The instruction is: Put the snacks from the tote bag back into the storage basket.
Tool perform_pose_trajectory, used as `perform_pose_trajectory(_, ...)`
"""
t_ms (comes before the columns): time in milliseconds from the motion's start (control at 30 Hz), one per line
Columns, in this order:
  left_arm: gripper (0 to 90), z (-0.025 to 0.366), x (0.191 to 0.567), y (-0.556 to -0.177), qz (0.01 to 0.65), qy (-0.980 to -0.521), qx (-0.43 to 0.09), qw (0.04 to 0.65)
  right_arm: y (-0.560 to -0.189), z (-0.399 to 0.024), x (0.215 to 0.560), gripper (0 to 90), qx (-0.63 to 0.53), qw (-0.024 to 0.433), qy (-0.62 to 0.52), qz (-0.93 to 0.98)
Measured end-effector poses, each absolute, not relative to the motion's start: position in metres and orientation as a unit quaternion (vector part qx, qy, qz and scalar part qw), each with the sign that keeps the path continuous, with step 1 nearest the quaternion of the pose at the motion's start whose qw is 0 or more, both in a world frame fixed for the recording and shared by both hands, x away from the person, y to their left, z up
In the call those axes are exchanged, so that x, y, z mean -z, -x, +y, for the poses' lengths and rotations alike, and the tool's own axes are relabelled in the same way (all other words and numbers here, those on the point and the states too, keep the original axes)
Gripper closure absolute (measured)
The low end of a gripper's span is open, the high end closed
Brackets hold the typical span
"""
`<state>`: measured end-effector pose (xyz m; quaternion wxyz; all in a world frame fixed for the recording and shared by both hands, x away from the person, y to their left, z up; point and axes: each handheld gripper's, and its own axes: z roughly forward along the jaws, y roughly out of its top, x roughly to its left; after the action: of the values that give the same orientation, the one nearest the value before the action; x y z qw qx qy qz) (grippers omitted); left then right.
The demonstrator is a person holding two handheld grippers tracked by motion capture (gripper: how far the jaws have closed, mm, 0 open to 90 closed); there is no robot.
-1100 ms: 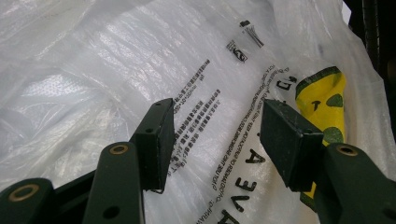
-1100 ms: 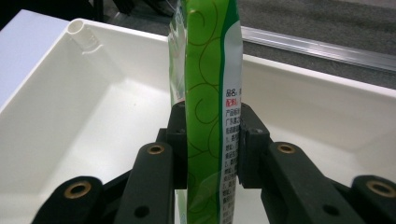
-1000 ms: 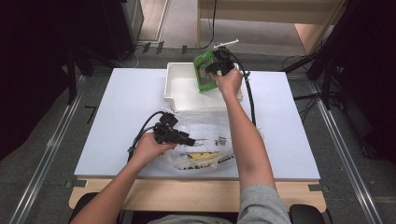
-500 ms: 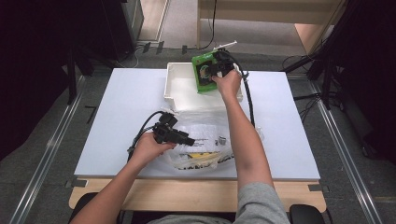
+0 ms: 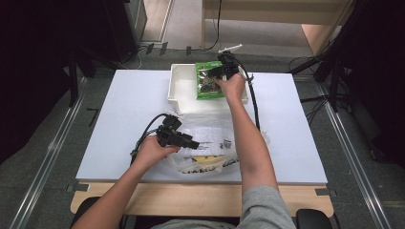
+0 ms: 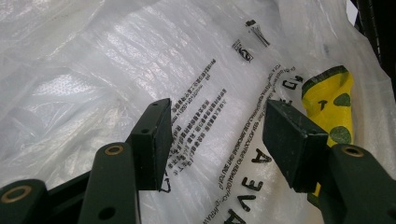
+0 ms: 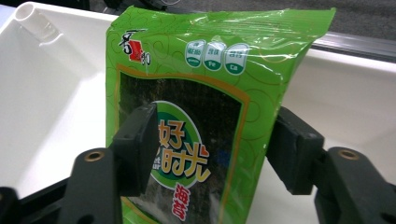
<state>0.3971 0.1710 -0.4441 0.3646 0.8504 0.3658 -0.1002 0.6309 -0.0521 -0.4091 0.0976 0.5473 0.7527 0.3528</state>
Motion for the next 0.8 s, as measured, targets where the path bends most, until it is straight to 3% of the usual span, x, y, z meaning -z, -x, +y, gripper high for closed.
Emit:
perform_pose_trajectory(433,43.6,0.17,0.445,-0.397,0.366,-0.852,0.1,0.361,-0.631,-0.054,0.408,30.8,-0.357,0.106,-0.552,0.746)
perform_pose_trajectory(800,43.7,0.172,0.444,-0.397,0.366,-0.852,0.098,0.361,-0.629,-0.061,0.4,32.4,-0.366,0.106,-0.553,0.741)
